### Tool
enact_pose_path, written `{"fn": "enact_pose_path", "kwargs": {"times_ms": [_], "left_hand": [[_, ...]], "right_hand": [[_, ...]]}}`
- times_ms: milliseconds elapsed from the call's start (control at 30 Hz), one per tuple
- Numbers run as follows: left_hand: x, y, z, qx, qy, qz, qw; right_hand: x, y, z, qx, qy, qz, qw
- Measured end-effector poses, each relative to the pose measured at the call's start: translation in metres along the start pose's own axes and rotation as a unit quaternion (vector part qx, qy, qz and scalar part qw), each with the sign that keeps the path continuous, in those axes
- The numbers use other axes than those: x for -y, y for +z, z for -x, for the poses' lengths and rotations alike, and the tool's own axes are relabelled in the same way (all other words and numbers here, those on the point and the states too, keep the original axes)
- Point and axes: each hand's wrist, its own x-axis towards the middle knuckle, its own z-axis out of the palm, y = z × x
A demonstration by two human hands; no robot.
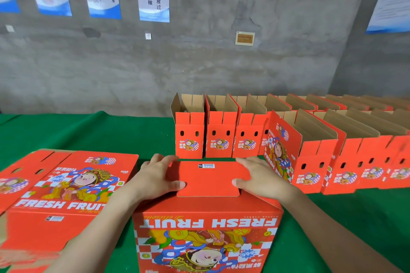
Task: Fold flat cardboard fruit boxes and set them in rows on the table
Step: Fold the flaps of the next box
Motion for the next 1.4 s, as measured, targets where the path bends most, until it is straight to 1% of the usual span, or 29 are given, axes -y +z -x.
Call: {"fn": "enact_pose_path", "kwargs": {"times_ms": [67,200,500,633,733,800,900,933,967,1000,1033,1067,1100,1133,1167,1200,1233,1267,1300,1333,1400], "left_hand": [[-0.005,-0.001,-0.002,0.028,-0.023,-0.031,0.999],[-0.015,0.001,-0.004,0.033,-0.045,-0.075,0.996],[-0.018,0.006,0.000,-0.013,-0.053,-0.109,0.993],[-0.014,0.007,-0.003,-0.019,-0.047,-0.103,0.993],[-0.009,0.008,-0.004,-0.019,-0.038,-0.086,0.995],[-0.005,0.012,-0.001,-0.026,-0.029,-0.085,0.996],[-0.003,0.015,0.002,-0.038,-0.012,-0.079,0.996],[-0.002,0.013,0.002,-0.045,-0.006,-0.059,0.997],[-0.002,0.010,0.002,-0.062,0.000,-0.017,0.998],[0.000,0.007,0.003,-0.085,-0.001,0.051,0.995],[0.002,0.003,0.004,-0.106,-0.014,0.141,0.984],[0.005,-0.001,0.006,-0.114,-0.040,0.248,0.961],[0.010,-0.003,0.011,-0.109,-0.071,0.355,0.926],[0.016,-0.002,0.018,-0.100,-0.097,0.439,0.888],[0.024,0.000,0.025,-0.088,-0.120,0.476,0.867],[0.032,0.003,0.031,-0.064,-0.139,0.476,0.866],[0.038,0.007,0.037,-0.026,-0.145,0.464,0.873],[0.042,0.011,0.043,0.009,-0.140,0.456,0.879],[0.043,0.013,0.045,0.022,-0.125,0.459,0.879],[0.044,0.014,0.045,0.013,-0.104,0.470,0.876],[0.042,0.010,0.041,-0.032,-0.072,0.499,0.863]], "right_hand": [[0.005,0.000,-0.001,-0.008,0.013,0.018,1.000],[0.007,0.009,0.005,-0.029,0.025,0.053,0.998],[0.010,0.015,0.005,-0.042,0.028,0.096,0.994],[0.008,0.015,0.004,-0.034,0.021,0.095,0.995],[0.001,0.012,0.002,-0.038,0.007,0.031,0.999],[-0.004,0.010,0.003,-0.054,0.003,-0.059,0.997],[-0.009,0.009,0.006,-0.058,0.006,-0.204,0.977],[-0.011,0.009,0.008,-0.056,0.008,-0.241,0.969],[-0.013,0.010,0.010,-0.055,0.012,-0.278,0.959],[-0.015,0.009,0.012,-0.057,0.014,-0.318,0.946],[-0.017,0.008,0.014,-0.067,0.017,-0.361,0.930],[-0.020,0.007,0.015,-0.087,0.022,-0.403,0.911],[-0.025,0.009,0.017,-0.112,0.041,-0.441,0.890],[-0.030,0.013,0.022,-0.125,0.078,-0.475,0.868],[-0.034,0.020,0.028,-0.118,0.123,-0.508,0.845],[-0.038,0.030,0.035,-0.088,0.153,-0.523,0.833],[-0.039,0.041,0.042,-0.045,0.176,-0.515,0.838],[-0.040,0.052,0.049,-0.003,0.193,-0.488,0.851],[-0.039,0.058,0.054,0.027,0.210,-0.466,0.859],[-0.039,0.060,0.058,0.041,0.220,-0.446,0.867],[-0.039,0.049,0.061,0.043,0.202,-0.436,0.876]]}}
